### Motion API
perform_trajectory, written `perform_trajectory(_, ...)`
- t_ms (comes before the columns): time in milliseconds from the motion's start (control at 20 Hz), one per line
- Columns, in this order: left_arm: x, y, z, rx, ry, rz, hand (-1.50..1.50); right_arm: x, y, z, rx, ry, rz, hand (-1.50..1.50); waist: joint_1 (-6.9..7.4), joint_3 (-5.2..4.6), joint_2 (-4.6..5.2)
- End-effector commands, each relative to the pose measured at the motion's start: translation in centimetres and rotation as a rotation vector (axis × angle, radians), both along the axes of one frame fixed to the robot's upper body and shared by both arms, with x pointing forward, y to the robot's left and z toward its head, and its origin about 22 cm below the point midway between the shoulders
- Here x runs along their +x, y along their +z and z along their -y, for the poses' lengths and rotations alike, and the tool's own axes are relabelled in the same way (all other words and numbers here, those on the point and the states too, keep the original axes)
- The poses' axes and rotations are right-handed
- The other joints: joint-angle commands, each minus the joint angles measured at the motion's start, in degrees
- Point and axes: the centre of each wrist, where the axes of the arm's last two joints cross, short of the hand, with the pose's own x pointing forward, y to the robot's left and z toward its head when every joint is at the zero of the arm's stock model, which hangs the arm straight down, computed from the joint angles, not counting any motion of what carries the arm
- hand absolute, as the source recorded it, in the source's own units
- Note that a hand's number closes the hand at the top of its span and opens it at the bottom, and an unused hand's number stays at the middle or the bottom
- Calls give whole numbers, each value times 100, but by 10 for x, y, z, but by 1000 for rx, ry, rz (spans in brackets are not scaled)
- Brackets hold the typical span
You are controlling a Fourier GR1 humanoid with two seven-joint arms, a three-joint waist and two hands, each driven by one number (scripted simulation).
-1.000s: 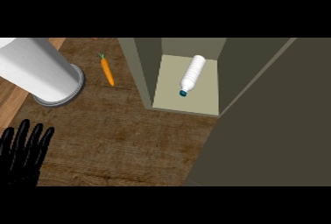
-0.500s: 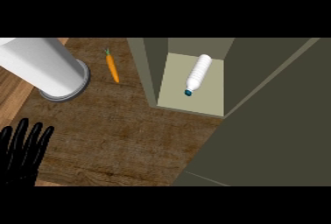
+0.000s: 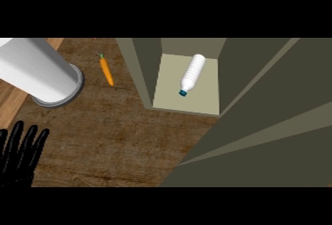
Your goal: Pick up the bottled water, place it into the cabinet and close the cabinet
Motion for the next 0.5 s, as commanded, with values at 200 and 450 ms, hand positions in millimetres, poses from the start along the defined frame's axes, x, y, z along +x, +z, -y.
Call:
perform_trajectory(200, 2, 0, -1, -9, -35, -7, -150, 68, -7, -16, 82, -339, -116, 150, 134, 21, 24)
perform_trajectory(450, 4, -1, -2, -22, -43, -10, -150, 126, 5, -39, 89, -441, -168, 150, 181, 44, -6)
